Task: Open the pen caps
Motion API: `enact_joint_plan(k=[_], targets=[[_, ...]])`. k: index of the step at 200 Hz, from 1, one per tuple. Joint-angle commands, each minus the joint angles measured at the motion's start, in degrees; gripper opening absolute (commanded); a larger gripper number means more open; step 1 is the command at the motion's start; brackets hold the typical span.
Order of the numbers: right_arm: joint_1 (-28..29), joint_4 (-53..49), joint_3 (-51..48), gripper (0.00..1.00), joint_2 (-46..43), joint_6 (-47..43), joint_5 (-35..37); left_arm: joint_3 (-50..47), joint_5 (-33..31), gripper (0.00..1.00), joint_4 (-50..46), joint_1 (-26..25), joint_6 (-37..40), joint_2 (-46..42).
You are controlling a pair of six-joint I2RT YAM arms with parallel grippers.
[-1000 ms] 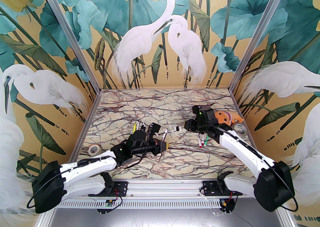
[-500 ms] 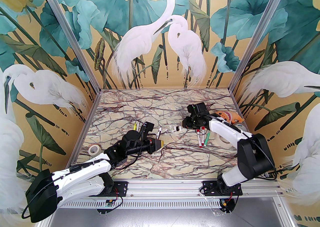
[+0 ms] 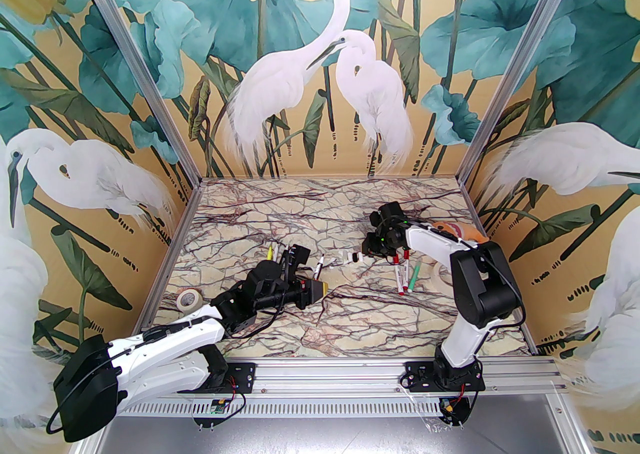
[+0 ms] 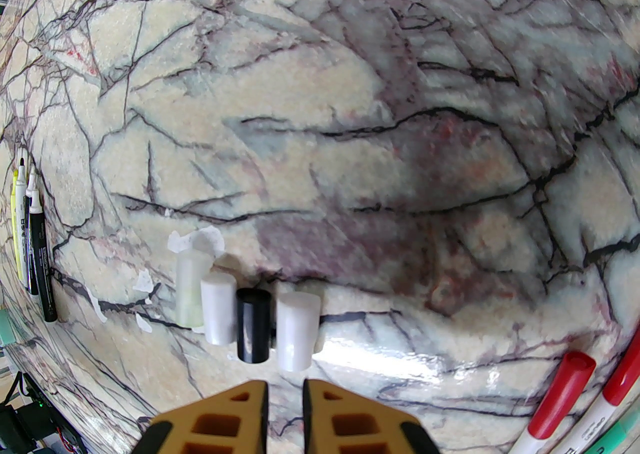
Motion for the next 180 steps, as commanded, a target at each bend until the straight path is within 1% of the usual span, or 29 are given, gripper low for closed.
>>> enact_joint_plan(k=[1,33,70,93,130,180], targets=[[-0.29,-2.23,2.27,0.18,1.37,-1.65,-0.17,1.51,-2.5,0.0,-1.2,0.39,2.46,0.92],[-0.6,-1.88,3.01,0.19,3.33,-1.83,-1.78,2.34,-2.89,0.0,-1.1,0.34,2.96,1.73],[-0.97,-1.72,3.27,0.2,5.45,-2.1,-1.15,3.56,-1.98,0.0,-2.02,0.39,2.48,2.68],[-1.73,-1.13,2.94,0.2,6.89,-2.07,-2.28,4.39,-2.23,0.0,-3.43,0.36,2.84,2.88],[-2.66,-1.22,3.13,0.2,8.52,-2.33,-2.2,5.13,-2.1,0.0,-4.33,0.38,3.11,3.42],[-2.93,-0.36,2.76,0.24,9.5,-2.27,-2.65,5.76,-1.67,0.0,-4.33,0.35,3.2,4.91]])
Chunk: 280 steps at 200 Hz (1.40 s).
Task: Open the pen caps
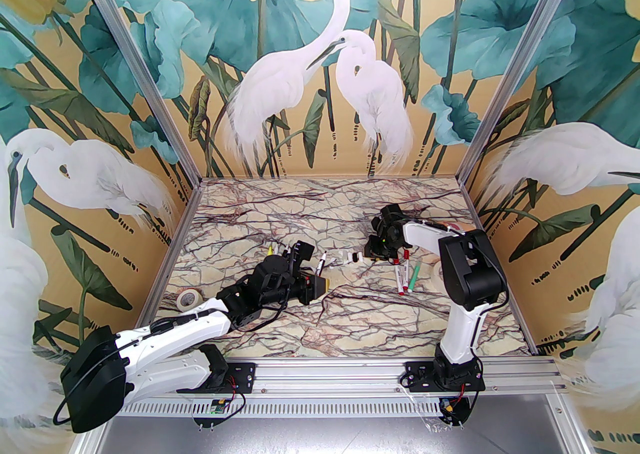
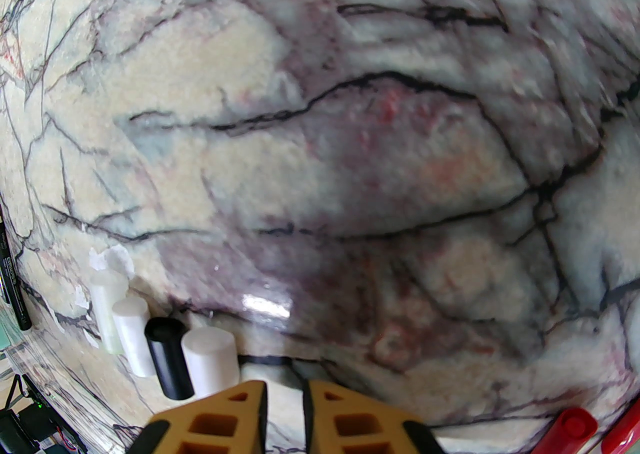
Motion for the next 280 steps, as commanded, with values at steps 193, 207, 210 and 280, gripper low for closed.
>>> enact_joint_plan(k=[193,207,210,280], targets=[[0.8,10.99,-18.02,0.56,-24.58,5.39,0.7,7.07,-14.5,0.02,-15.3,0.41,3.86,4.68],[1.83,13.13,-22.05,0.6,-29.84,6.1,0.09,7.99,-16.88,0.02,-17.35,0.48,4.25,6.0],[2.07,13.35,-22.79,0.62,-30.93,6.2,0.18,8.23,-17.48,0.02,-17.87,0.45,4.24,6.32],[11.58,15.93,-33.38,0.94,-55.09,9.39,3.34,13.46,-28.56,0.02,-23.69,0.57,3.82,17.56]])
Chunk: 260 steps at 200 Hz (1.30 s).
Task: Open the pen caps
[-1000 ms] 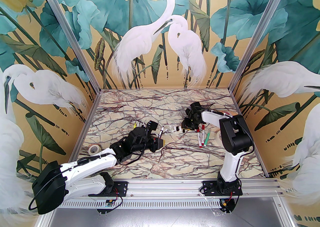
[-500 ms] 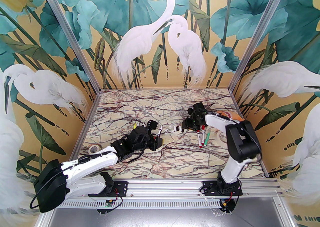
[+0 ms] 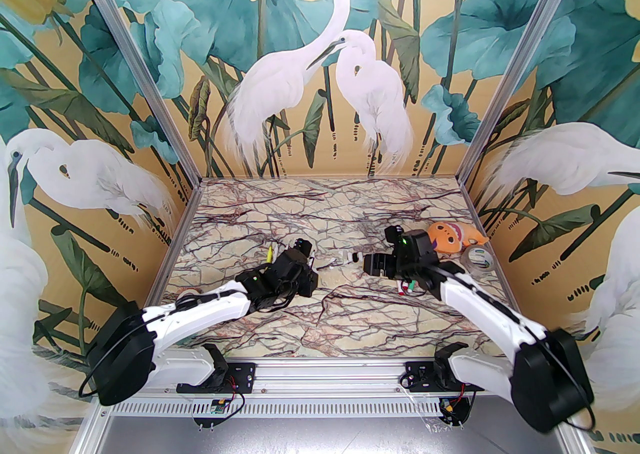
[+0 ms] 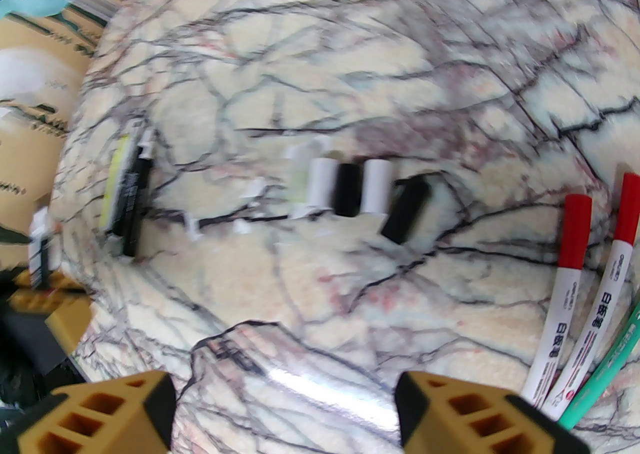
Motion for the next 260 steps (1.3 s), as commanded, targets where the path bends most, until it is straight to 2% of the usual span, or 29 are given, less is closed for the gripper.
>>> enact_joint_plan(k=[1,15,64,137,180,260], targets=[[4.48,1.82,-1.56,0.94,-6.1,1.54,3.43,2.61,-6.35,0.02,-3.5,0.31,1.0,3.7],[8.05,0.84,-1.87,1.0,-8.95,2.11,7.18,3.66,-7.98,0.03,-4.01,0.48,1.06,6.22],[19.14,-0.74,-2.45,0.99,-15.58,4.33,18.31,6.51,-10.68,0.03,-4.69,1.49,0.4,12.39],[30.47,-1.6,-0.87,0.99,-14.66,6.04,28.77,11.24,-12.5,0.06,-7.1,4.41,1.03,18.75],[32.75,-0.9,0.16,0.99,-12.99,5.93,30.44,13.15,-13.37,0.09,-8.53,5.34,1.22,21.36],[32.96,-4.31,1.7,0.99,-12.69,7.19,32.86,16.7,-15.6,0.14,-13.1,5.67,0.86,25.52]])
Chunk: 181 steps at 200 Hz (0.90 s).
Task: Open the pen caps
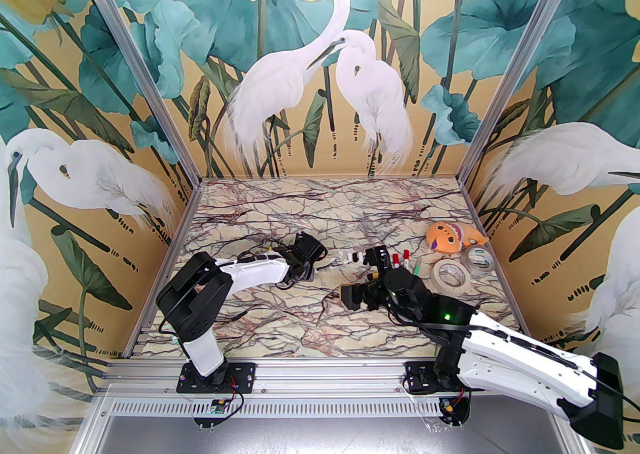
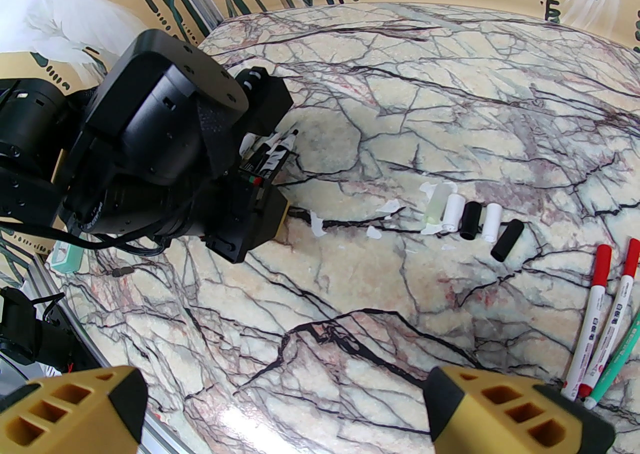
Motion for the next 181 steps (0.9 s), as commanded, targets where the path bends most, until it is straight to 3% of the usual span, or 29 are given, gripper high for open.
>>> enact_joint_plan(k=[1,74,165,181], targets=[[0.32,-2.39,1.63,0.99,-0.17,1.3,2.13,1.9,-2.02,0.14,-2.88,0.47,0.69,1.54],[0.31,-4.46,1.89,0.99,-1.48,1.52,2.76,3.42,-3.52,0.28,-5.02,0.47,0.82,2.89],[0.15,-6.88,2.24,1.0,-0.04,3.33,4.12,6.93,-5.42,0.3,-10.32,0.47,0.45,-0.93],[-0.55,-7.95,2.11,1.0,0.28,4.77,4.27,6.72,-4.4,0.38,-10.67,0.51,0.44,-3.47]])
